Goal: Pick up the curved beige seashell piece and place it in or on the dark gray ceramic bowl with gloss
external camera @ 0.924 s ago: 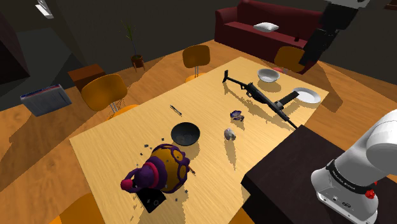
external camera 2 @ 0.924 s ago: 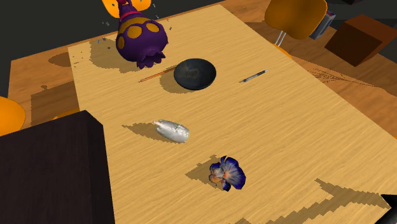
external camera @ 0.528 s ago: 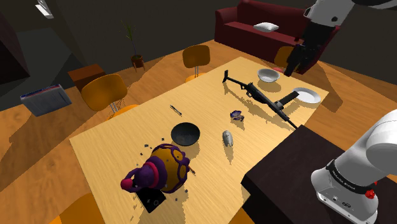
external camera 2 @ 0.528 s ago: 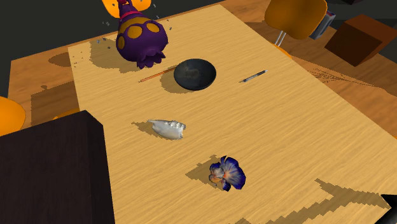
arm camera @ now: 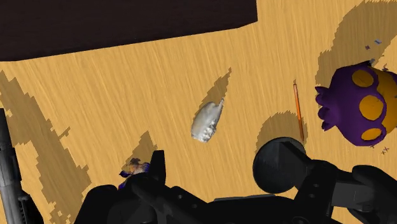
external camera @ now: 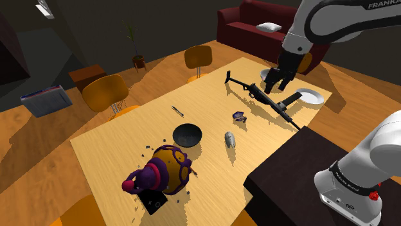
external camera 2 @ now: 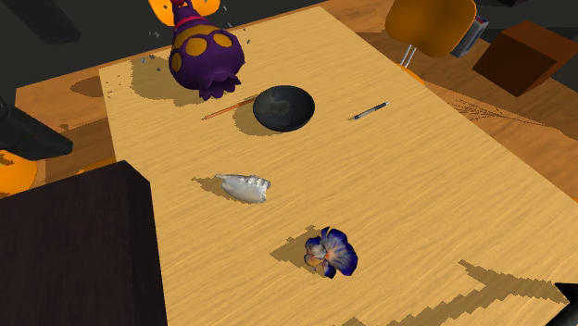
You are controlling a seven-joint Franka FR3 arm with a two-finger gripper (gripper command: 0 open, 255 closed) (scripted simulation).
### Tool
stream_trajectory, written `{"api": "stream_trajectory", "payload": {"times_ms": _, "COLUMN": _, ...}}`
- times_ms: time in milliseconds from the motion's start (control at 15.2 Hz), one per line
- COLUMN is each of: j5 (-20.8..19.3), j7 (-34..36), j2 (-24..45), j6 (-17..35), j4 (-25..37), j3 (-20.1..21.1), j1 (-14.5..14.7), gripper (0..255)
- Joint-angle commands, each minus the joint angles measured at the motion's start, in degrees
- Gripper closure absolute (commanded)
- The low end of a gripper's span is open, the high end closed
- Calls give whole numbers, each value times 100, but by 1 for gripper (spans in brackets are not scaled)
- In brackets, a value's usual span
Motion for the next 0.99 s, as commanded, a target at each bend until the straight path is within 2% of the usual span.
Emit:
{"api": "stream_trajectory", "payload": {"times_ms": 0, "j5": 73, "j7": 71, "j2": 365, "j6": 420, "j4": -95, "j3": 45, "j1": 2, "gripper": 0}}
{"api": "stream_trajectory", "payload": {"times_ms": 462, "j5": 375, "j7": 331, "j2": 1853, "j6": 1739, "j4": -85, "j3": 206, "j1": 70, "gripper": 0}}
{"api": "stream_trajectory", "payload": {"times_ms": 924, "j5": 715, "j7": 496, "j2": 3531, "j6": 2851, "j4": 321, "j3": 301, "j1": 151, "gripper": 0}}
